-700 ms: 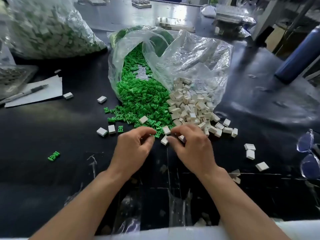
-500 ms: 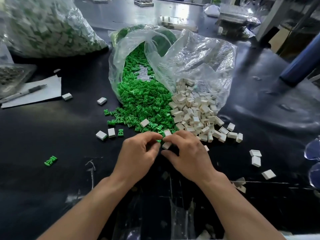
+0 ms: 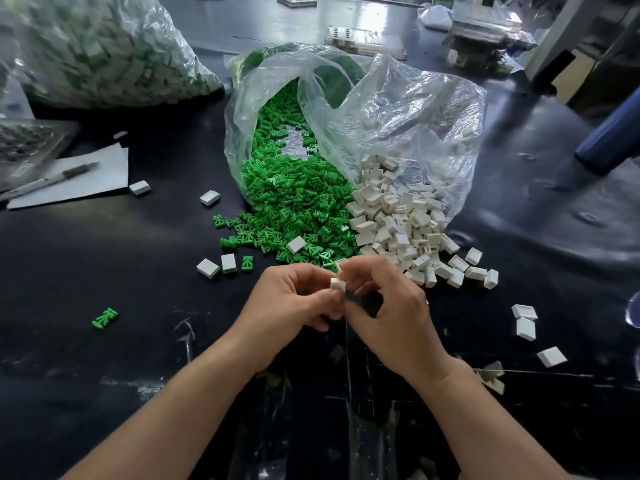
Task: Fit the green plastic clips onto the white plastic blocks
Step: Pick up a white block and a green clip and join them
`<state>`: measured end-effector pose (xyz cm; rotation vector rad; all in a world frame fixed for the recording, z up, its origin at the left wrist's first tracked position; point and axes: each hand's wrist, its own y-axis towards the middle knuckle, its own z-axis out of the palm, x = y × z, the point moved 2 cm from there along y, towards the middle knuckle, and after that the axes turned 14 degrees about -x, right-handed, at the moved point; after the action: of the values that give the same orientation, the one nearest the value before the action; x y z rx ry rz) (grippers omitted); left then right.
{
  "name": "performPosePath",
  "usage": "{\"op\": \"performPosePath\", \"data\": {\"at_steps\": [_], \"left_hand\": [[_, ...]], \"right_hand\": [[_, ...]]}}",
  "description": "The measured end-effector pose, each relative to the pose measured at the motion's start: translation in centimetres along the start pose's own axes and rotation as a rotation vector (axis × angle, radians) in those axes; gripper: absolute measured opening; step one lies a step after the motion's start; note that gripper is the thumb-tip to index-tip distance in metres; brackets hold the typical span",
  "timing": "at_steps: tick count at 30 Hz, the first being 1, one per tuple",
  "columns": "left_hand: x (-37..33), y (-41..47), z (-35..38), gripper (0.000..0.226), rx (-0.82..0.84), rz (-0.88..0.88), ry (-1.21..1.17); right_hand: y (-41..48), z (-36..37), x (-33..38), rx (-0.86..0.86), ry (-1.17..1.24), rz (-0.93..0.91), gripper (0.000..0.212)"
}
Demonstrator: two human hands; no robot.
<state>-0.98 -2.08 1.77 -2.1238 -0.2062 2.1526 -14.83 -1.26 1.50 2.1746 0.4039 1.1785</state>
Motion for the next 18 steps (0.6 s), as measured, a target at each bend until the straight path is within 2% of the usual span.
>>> {"op": "performPosePath", "data": {"at_steps": [5,10,13,18], "left_hand": [[-0.2,0.0,0.0,0.008,-0.082,-0.059,-0.074],[-0.8,0.8,-1.4,0.021,-0.328,-0.016,-0.231],[-0.9,1.1,-2.2,0.018,-0.394,-0.054,-0.312],[-0.6,1.0,-1.6,0.017,-0.344,-0.143,-0.364]], "right_hand": [[0.3,-0.5,-0.2,-0.029,0.027,0.090,0.033],[0.6,-0.3,-0.5,-0.031,-0.107,0.134,0.022],[0.4,0.3,-0.1,0.052,-0.174,0.053,0.021],[0.0,1.7,-0.1,0.294,-0.366,0.053,0.035]]}}
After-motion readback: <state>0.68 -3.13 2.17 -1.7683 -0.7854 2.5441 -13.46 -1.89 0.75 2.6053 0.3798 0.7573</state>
